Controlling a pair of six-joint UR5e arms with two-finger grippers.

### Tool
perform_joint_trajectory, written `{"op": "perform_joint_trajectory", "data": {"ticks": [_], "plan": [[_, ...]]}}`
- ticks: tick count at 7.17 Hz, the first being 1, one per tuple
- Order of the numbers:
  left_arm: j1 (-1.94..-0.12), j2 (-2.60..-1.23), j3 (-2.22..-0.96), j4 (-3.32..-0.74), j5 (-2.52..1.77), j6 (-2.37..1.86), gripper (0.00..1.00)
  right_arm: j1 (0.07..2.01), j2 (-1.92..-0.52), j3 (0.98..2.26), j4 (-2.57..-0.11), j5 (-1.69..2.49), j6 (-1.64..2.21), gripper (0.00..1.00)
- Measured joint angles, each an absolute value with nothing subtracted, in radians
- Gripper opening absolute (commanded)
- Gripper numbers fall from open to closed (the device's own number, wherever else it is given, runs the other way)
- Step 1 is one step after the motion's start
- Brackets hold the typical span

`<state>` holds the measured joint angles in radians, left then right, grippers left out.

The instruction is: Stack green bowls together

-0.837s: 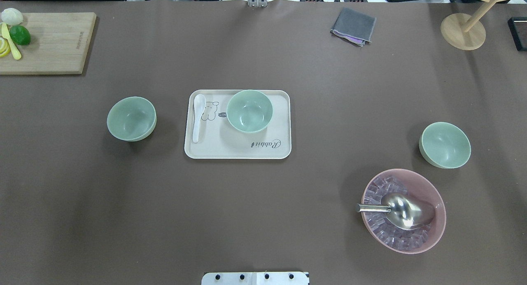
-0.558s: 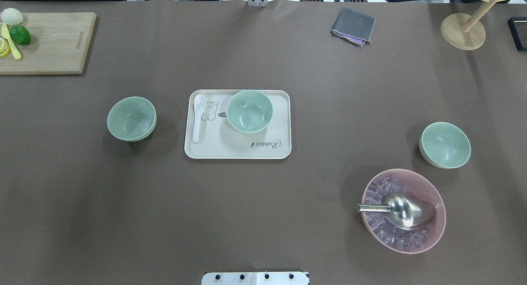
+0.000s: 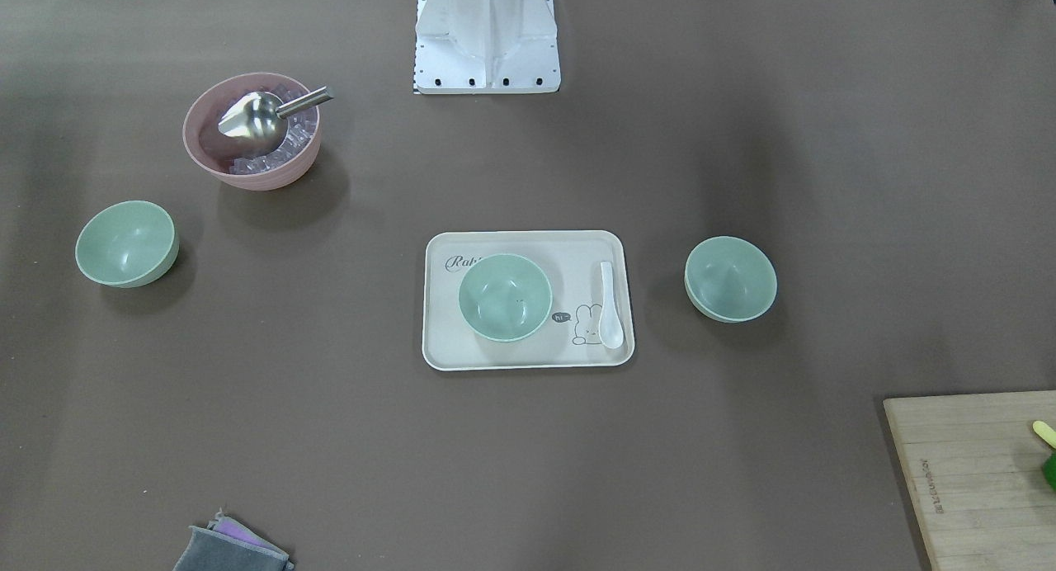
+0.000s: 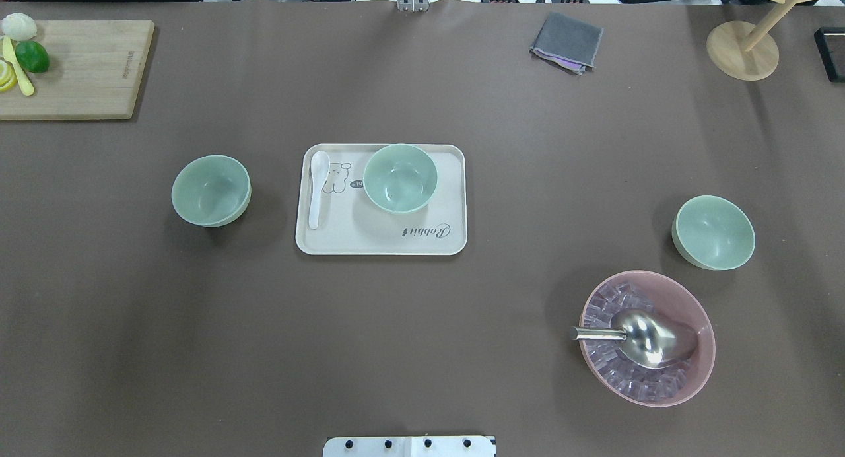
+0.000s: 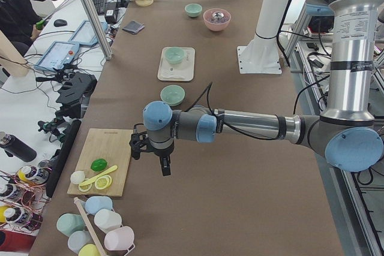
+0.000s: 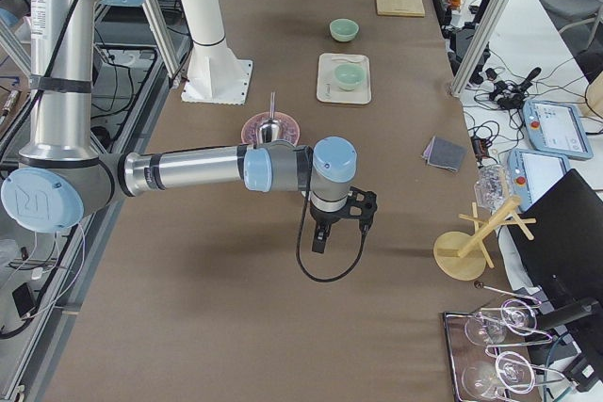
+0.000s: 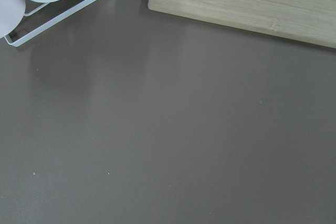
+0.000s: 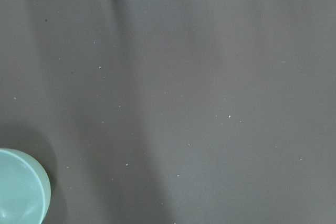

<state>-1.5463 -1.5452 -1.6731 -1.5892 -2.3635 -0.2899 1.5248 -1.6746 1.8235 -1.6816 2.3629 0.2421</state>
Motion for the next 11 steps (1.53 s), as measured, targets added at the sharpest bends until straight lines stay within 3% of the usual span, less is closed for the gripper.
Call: {"op": "perform_joint_trajectory", "data": {"ticks": [11], "plan": [[-1.546,-1.546,-1.671,-1.589,-2.362,-0.290,0.98,1.525,-1.670,1.825,-1.681,2.385,0.243,1.00]]}}
